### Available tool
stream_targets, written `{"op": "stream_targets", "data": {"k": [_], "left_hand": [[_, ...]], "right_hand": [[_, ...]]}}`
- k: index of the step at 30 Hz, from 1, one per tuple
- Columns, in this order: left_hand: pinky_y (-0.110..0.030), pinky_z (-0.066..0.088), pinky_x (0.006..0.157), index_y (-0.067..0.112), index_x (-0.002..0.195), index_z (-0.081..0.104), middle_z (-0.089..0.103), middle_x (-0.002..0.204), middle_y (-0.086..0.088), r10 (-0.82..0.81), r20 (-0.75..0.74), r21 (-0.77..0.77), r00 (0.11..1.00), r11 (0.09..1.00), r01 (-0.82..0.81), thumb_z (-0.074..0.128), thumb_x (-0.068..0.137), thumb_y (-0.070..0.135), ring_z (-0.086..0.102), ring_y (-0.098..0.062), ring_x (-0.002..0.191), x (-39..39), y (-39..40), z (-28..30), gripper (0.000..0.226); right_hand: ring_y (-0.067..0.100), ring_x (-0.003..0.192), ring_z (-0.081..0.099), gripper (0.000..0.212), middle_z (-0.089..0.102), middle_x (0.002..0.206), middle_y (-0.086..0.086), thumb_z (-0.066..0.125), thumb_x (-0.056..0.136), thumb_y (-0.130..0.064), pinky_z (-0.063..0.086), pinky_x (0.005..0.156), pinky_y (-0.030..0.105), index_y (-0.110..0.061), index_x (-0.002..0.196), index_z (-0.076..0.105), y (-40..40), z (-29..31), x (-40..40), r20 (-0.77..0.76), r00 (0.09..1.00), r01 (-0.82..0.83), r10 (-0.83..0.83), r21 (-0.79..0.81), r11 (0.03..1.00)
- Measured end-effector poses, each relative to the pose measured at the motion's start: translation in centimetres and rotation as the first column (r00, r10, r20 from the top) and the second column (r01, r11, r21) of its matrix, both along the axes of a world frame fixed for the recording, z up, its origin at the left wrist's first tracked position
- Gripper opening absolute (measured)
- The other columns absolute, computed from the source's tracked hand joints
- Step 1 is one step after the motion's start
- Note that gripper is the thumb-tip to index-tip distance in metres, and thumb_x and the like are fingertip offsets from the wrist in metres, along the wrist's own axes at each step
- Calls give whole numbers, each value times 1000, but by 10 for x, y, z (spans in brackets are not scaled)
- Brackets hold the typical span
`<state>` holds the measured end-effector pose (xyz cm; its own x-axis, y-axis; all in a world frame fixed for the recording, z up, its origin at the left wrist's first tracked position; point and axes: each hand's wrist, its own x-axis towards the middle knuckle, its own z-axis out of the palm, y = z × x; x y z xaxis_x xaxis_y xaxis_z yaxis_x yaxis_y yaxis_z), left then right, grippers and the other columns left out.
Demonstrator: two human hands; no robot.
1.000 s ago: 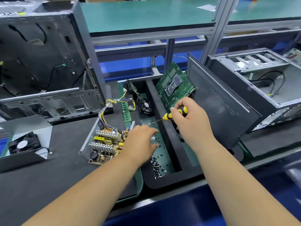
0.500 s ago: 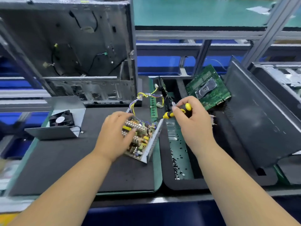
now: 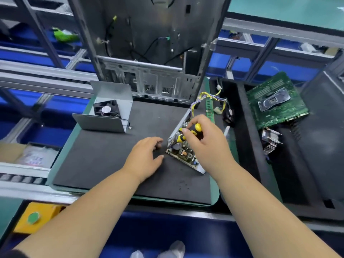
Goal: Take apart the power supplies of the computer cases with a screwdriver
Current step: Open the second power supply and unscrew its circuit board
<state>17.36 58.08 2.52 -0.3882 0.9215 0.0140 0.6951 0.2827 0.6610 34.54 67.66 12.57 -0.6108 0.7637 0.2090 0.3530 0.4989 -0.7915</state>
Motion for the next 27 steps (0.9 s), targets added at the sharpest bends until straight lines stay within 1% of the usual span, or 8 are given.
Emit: {"op": "stream_targets", "data": {"k": [4, 7, 10, 14, 17, 19, 23, 27], "left_hand": [[-36, 46, 95, 19, 116, 63, 63, 102, 7, -28, 7, 27, 1000, 999, 28, 75, 81, 21, 56, -19, 98, -1, 4, -7, 36], [-36, 46, 90, 24, 100, 63, 57, 91, 13, -31, -11, 57, 999, 998, 31, 74, 81, 22, 55, -19, 92, 0, 7, -12, 22], [-33, 45, 86, 32, 93, 58, 54, 85, 18, -12, 2, 94, 1000, 996, 12, 74, 79, 21, 51, -13, 85, -2, 9, -16, 24], [-27, 43, 81, 34, 92, 61, 55, 80, 21, 3, 52, 130, 999, 991, -10, 73, 77, 21, 47, -8, 80, -5, 11, -22, 23], [-26, 42, 80, 40, 88, 55, 57, 80, 21, -9, 73, 122, 997, 993, 0, 71, 77, 22, 47, -7, 80, -6, 10, -24, 27], [-26, 42, 79, 41, 87, 53, 57, 79, 22, -8, 81, 123, 997, 992, -2, 70, 76, 22, 48, -7, 80, -6, 10, -24, 28], [-25, 40, 78, 41, 87, 53, 57, 80, 21, -10, 90, 121, 996, 993, -1, 70, 75, 22, 48, -7, 81, -6, 11, -24, 28], [-27, 42, 80, 39, 87, 54, 59, 83, 18, -23, 86, 118, 996, 993, 12, 72, 75, 23, 49, -8, 82, -6, 12, -24, 27]], "right_hand": [[10, 72, 46, 13, 51, 74, -13, 65, 95, -29, 36, 63, 31, -22, 92, 54, -6, -8, -18, 170, 985, -29, 6, 136, 990], [6, 71, 44, 15, 47, 73, -15, 64, 95, -30, 33, 60, 18, -23, 91, 51, -10, -12, -26, 247, 969, -43, -4, 186, 982], [1, 69, 47, 15, 48, 72, -15, 64, 96, -29, 33, 60, 12, -22, 91, 51, -11, -12, -29, 255, 966, -23, -29, 199, 980], [13, 68, 50, 14, 50, 71, -12, 62, 96, -30, 39, 60, 29, -18, 94, 53, -13, -10, -30, 266, 963, -18, -28, 168, 986], [6, 66, 47, 14, 51, 71, -12, 62, 97, -29, 36, 59, 29, -20, 94, 52, -15, -9, -32, 284, 959, -27, -21, 162, 986], [11, 68, 47, 13, 53, 74, -9, 61, 97, -28, 38, 60, 32, -20, 95, 51, -16, -7, -34, 312, 950, -41, -13, 166, 985], [18, 77, 48, 11, 53, 82, -7, 59, 97, -24, 44, 67, 37, -19, 97, 50, -16, 1, -39, 406, 914, -82, 1, 182, 980], [23, 96, 52, 10, 58, 97, 0, 58, 91, -14, 46, 80, 41, -16, 100, 56, -13, 12, -45, 490, 869, -154, 59, 156, 976]]}}
